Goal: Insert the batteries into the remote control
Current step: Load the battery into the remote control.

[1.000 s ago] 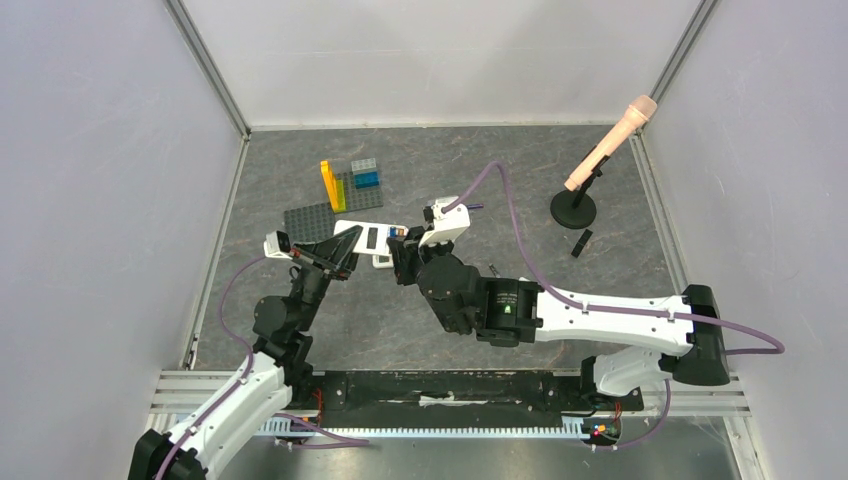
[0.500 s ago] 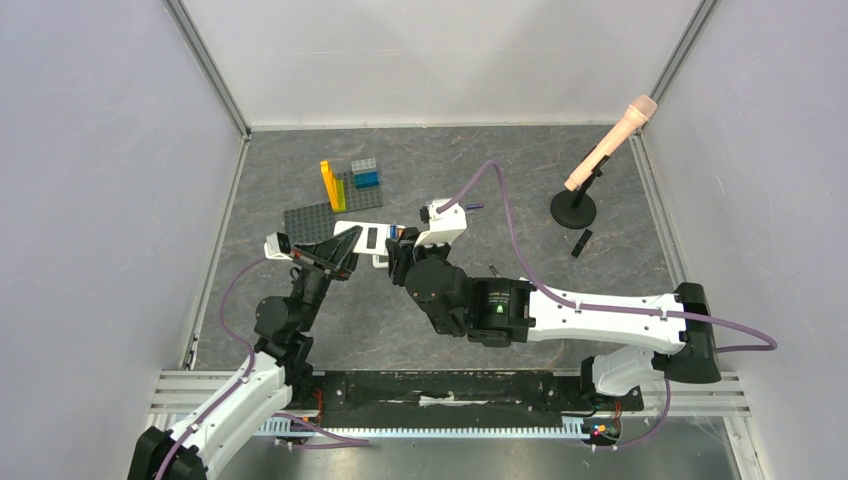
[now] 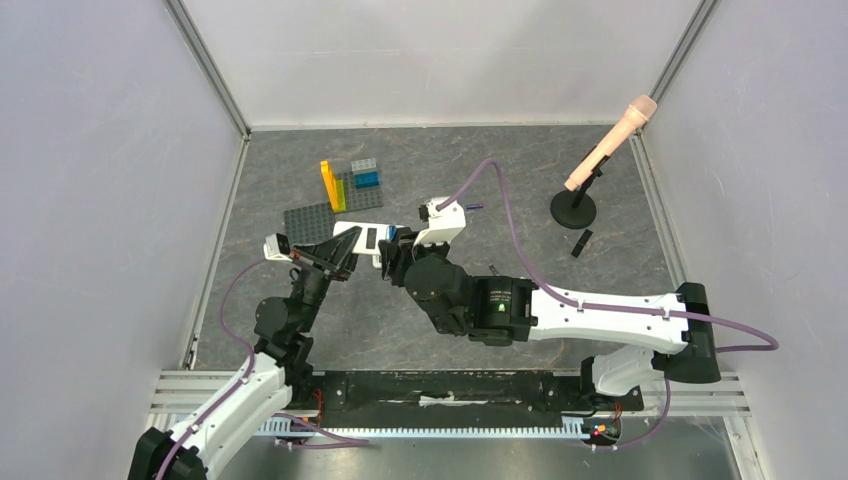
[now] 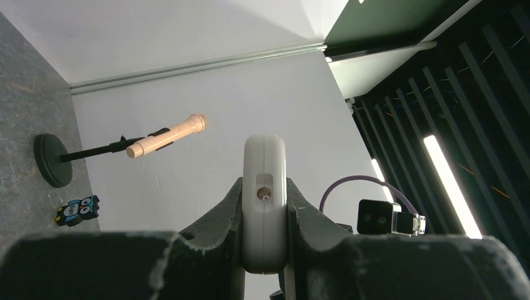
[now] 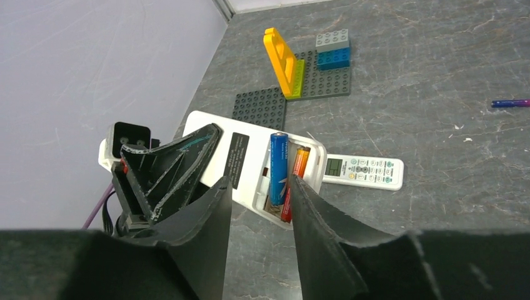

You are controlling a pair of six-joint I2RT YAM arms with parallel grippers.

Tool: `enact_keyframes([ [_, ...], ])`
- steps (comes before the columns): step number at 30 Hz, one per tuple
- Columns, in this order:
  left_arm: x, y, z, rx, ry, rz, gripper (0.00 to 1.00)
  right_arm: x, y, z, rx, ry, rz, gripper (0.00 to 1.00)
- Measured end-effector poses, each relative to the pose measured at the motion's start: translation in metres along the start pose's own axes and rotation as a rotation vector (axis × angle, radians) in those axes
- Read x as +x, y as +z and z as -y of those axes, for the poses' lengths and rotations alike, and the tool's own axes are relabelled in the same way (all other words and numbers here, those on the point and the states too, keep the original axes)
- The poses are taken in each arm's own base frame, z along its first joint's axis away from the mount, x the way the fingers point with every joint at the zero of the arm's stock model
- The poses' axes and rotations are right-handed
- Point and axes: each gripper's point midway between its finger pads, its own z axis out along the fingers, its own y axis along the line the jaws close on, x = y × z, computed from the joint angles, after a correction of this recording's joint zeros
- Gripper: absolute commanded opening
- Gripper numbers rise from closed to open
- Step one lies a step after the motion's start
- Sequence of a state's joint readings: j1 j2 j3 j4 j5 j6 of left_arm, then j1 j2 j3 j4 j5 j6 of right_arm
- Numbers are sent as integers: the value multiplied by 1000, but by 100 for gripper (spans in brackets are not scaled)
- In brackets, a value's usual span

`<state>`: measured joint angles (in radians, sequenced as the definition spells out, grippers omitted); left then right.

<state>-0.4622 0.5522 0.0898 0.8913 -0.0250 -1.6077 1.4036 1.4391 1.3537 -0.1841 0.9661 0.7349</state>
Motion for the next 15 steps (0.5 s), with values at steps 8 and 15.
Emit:
enact_keyframes([
  [8, 0, -4, 5, 24, -1, 0, 2, -20, -15, -5, -65, 62, -10, 61],
  [15, 0, -10, 10, 51, -2, -2, 2, -44, -28, -1, -119, 155, 2, 72],
])
